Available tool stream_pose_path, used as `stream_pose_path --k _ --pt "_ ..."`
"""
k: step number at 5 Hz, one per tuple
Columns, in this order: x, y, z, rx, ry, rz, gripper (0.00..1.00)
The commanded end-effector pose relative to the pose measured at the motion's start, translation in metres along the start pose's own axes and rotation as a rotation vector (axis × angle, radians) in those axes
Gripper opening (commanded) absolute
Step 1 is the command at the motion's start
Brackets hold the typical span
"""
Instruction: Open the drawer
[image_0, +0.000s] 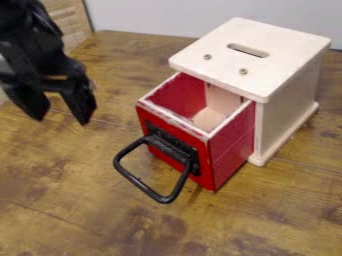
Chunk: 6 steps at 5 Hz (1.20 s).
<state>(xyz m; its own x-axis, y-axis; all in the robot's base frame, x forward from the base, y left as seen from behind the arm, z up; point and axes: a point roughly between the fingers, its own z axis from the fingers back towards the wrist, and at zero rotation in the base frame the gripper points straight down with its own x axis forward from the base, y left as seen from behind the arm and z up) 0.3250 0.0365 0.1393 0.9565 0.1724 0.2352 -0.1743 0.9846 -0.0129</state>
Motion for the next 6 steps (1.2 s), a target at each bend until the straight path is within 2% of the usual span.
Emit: stream_pose_path --k 1,2,3,4,5,6 --pt "0.013 -0.018 0.006 0.026 -0.011 -0.063 1.0" --pt "0.024 -0.035 0.008 0.061 0.021 -0.102 1.0" --pt "0.01 -0.041 0.042 0.034 0.006 -0.084 1.0" --pt "-0.001 -0.035 0.069 0.006 -0.05 -0.065 1.0" --pt "-0.003 -0.019 0.05 0.021 -0.085 -0.041 1.0" --pt "0.005 -0.007 0.021 0.044 -0.111 -0.024 1.0"
